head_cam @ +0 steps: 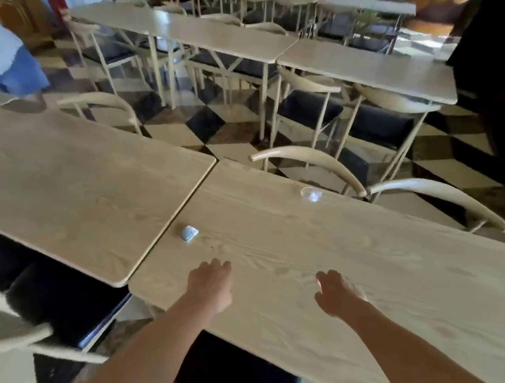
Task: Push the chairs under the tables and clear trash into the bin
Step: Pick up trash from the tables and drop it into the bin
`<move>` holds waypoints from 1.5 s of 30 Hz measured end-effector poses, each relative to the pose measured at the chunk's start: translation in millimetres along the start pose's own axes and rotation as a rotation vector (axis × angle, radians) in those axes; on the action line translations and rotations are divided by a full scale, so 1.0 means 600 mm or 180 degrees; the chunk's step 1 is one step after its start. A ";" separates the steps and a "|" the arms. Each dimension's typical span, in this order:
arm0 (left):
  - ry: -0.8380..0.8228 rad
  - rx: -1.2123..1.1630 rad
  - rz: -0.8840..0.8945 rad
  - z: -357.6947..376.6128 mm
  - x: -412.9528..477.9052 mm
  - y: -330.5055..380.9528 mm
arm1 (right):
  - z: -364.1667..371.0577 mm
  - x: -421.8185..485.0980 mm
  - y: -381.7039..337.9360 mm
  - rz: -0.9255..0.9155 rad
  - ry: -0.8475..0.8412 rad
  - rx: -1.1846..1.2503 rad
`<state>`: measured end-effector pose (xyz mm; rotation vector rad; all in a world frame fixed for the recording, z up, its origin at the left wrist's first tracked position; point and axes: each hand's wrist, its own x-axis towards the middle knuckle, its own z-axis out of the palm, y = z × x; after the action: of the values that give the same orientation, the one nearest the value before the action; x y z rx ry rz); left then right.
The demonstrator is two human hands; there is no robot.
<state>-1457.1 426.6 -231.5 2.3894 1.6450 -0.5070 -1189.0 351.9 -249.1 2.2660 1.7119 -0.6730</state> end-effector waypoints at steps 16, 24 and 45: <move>-0.0148 -0.0036 -0.0077 0.071 0.370 -0.200 | -0.136 0.439 -0.079 0.0703 0.0583 0.0493; -0.0158 -0.0360 0.0359 0.128 0.423 -0.229 | -0.138 0.576 -0.055 0.1016 0.0659 0.0494; -0.0151 -0.0390 0.0389 0.122 0.294 -0.228 | 0.070 0.286 -0.214 0.0177 0.0228 0.0449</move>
<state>-1539.8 602.8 -362.5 2.3516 1.4557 -0.4253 -1283.4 517.0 -356.3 2.4514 1.6749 -0.7305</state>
